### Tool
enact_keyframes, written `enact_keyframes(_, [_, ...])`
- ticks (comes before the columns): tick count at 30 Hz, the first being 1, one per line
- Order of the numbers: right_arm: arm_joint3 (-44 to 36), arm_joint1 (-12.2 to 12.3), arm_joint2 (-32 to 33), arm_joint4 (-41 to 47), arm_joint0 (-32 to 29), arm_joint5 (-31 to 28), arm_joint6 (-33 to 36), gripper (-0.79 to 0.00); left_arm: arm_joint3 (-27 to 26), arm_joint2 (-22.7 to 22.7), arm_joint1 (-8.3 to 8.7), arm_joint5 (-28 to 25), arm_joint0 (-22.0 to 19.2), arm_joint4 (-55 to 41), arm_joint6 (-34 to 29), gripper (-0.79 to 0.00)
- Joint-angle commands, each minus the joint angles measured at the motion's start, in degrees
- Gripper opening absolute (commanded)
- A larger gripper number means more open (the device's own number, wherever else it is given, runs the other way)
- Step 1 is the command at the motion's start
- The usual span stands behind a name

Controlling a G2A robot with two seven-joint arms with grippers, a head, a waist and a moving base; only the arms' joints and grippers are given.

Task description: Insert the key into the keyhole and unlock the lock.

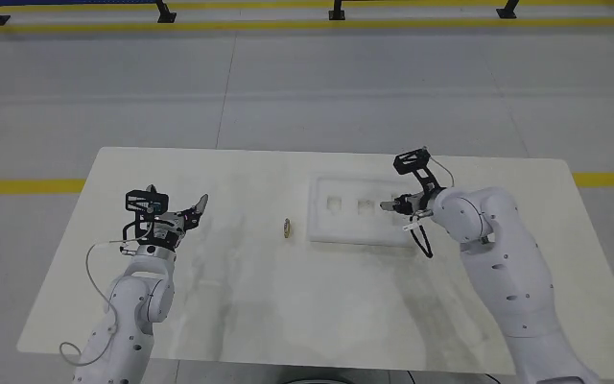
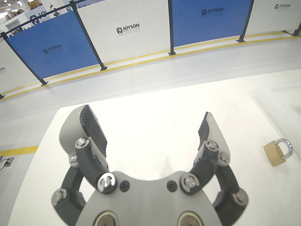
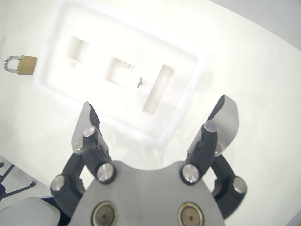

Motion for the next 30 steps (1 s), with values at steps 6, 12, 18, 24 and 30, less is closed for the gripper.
enact_keyframes(6, [4.99, -0.60, -3.47, -0.67, 1.92, 0.30, -1.93, -0.200, 0.00, 0.00, 0.00, 0.00, 0.00, 0.00, 0.00, 0.000])
enact_keyframes(12, [7.11, -0.96, -5.08, -0.41, 2.74, 0.44, -2.92, -0.336, 0.00, 0.00, 0.00, 0.00, 0.00, 0.00, 0.00, 0.000])
enact_keyframes(18, [9.10, -1.41, -7.00, -0.26, 4.18, 0.30, -3.25, -0.434, 0.00, 0.00, 0.00, 0.00, 0.00, 0.00, 0.00, 0.000])
enact_keyframes(24, [11.01, -1.76, -8.24, -0.20, 5.36, 0.35, -3.70, -0.456, 0.00, 0.00, 0.00, 0.00, 0.00, 0.00, 0.00, 0.000])
enact_keyframes(30, [12.02, -1.95, -8.61, -0.09, 6.09, 0.53, -4.21, -0.474, 0.00, 0.00, 0.00, 0.00, 0.00, 0.00, 0.00, 0.000])
